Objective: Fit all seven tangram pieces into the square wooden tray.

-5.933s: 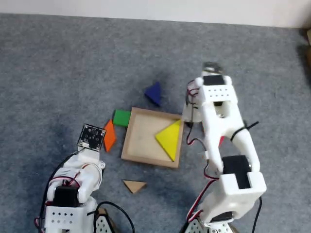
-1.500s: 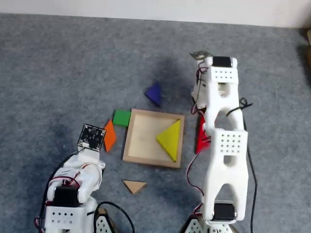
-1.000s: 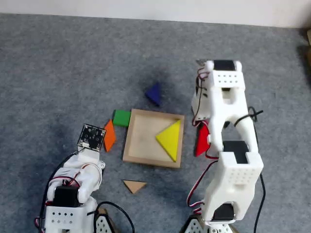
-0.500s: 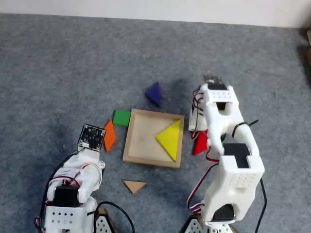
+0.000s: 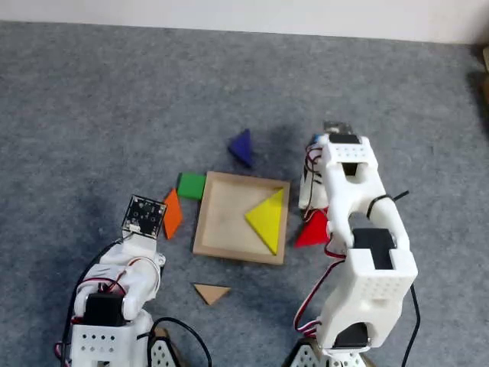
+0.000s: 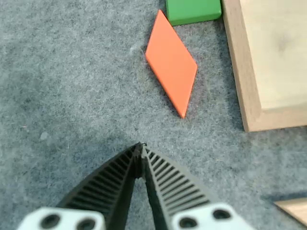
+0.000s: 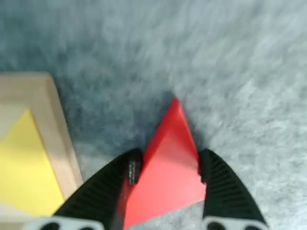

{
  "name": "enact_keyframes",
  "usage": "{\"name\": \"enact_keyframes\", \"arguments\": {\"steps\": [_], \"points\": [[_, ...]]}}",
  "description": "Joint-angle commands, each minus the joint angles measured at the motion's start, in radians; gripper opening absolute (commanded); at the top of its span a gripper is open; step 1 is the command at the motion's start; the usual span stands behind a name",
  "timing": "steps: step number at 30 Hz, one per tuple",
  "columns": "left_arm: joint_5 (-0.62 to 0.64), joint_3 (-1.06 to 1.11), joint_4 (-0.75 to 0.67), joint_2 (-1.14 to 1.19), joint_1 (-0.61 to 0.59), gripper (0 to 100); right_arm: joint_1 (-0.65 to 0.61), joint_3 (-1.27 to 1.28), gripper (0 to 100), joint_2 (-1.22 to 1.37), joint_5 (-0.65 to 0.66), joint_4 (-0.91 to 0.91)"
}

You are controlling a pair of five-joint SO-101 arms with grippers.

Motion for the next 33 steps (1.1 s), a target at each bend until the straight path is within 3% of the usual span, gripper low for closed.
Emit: {"name": "enact_keyframes", "arguments": {"steps": [1,9,24,33], "points": [[-0.008,0.021,0.006,-0.053,-0.013,1,-0.015,-0.047,14.4,-0.130,0.003,0.050],[-0.008,0.021,0.006,-0.053,-0.013,1,-0.051,0.170,32.0,-0.321,-0.181,0.044],[-0.008,0.021,0.006,-0.053,-0.013,1,-0.068,0.414,32.1,-0.318,-0.261,-0.277],[-0.008,0.021,0.006,-0.053,-0.013,1,-0.070,0.430,31.7,-0.318,-0.261,-0.285]]}}
